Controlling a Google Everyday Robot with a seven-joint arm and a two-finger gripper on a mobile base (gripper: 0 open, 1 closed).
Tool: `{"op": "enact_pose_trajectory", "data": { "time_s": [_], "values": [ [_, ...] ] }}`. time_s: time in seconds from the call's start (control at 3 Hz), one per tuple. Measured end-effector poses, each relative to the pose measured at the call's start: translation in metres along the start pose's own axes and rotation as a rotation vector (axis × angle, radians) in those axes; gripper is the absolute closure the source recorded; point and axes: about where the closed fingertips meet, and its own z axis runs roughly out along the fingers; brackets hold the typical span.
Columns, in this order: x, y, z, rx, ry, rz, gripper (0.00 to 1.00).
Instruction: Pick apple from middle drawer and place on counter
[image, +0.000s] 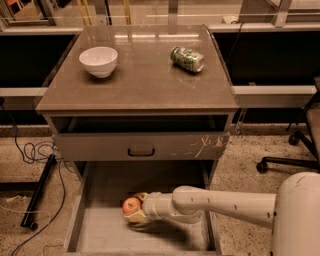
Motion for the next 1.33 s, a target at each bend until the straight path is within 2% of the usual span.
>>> {"op": "enact_pose_trajectory", "data": {
  "time_s": [0.67, 1.33],
  "values": [
    [-0.046, 0.012, -0.051, -0.027, -0.063, -0.039, 1.0],
    [-0.09, 0.012, -0.117, -0.023, -0.112, -0.074, 1.0]
  ]
}}
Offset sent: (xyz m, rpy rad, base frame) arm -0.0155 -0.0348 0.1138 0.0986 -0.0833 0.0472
